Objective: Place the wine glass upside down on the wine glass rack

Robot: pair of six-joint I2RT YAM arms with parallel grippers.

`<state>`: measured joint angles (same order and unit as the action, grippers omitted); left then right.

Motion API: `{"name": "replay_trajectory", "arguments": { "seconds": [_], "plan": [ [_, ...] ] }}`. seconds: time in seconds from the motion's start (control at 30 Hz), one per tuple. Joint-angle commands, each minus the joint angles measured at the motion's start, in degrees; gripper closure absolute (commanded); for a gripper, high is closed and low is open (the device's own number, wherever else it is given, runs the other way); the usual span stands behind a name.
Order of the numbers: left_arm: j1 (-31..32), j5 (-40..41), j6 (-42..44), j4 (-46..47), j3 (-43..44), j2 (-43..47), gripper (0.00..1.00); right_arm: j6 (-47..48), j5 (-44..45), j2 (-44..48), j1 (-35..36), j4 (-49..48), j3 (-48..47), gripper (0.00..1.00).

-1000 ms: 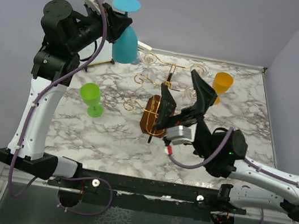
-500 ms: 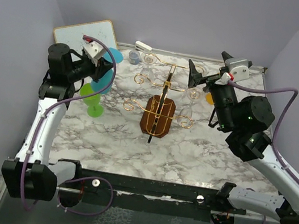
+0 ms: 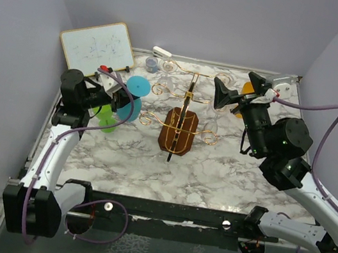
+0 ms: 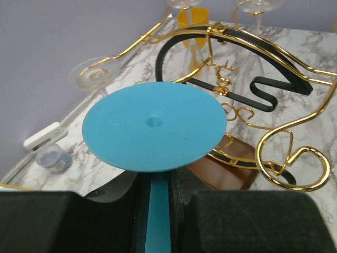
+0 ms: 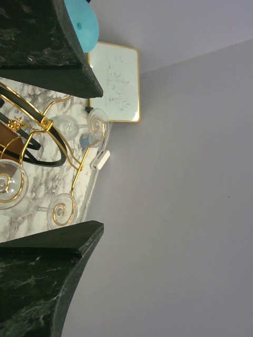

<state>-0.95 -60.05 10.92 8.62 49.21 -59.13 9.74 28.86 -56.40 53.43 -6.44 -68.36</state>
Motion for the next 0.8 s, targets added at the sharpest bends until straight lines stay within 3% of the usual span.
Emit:
{"name": "replay_trajectory", "arguments": {
  "seconds": [0.0, 0.37, 0.77],
  "plan": [
    [2.3, -5.3, -2.2, 8.2, -3.1, 1.0, 1.0, -2.9, 2.0, 1.4, -0.2, 1.9, 1.1, 0.01],
    [8.8, -4.6, 4.0, 5.4, -3.7, -3.0, 1.0, -4.3, 3.1, 1.3, -0.1, 1.7, 2.8, 0.01],
    [9.9, -4.0, 6.5, 6.9, -3.6, -8.3, 1.0, -4.3, 3.0, -1.2, -0.2, 1.3, 2.1, 0.01]
  ]
}}
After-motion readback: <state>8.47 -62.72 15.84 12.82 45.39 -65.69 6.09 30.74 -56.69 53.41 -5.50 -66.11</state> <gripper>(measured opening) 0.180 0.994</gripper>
